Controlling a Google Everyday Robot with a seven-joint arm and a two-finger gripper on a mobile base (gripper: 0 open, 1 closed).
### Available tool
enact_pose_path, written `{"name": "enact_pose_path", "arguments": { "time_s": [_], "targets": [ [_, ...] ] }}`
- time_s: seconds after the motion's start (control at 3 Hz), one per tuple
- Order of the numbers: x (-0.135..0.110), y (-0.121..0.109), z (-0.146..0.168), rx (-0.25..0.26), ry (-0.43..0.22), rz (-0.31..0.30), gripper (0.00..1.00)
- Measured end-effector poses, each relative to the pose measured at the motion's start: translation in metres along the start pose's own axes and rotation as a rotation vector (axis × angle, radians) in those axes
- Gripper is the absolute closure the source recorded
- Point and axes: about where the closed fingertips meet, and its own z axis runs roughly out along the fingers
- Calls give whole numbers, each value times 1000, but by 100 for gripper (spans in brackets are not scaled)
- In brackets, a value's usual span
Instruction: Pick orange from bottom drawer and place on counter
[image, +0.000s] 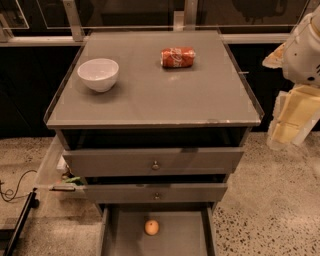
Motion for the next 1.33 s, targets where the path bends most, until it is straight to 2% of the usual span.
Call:
{"name": "enact_pose_path", "arguments": {
  "time_s": [0.67,1.0,1.33],
  "targets": [
    [2,-1,1,11,13,0,0],
    [7,15,23,-6,-10,-31,0],
    [19,41,65,-33,-82,-58,0]
  ]
}}
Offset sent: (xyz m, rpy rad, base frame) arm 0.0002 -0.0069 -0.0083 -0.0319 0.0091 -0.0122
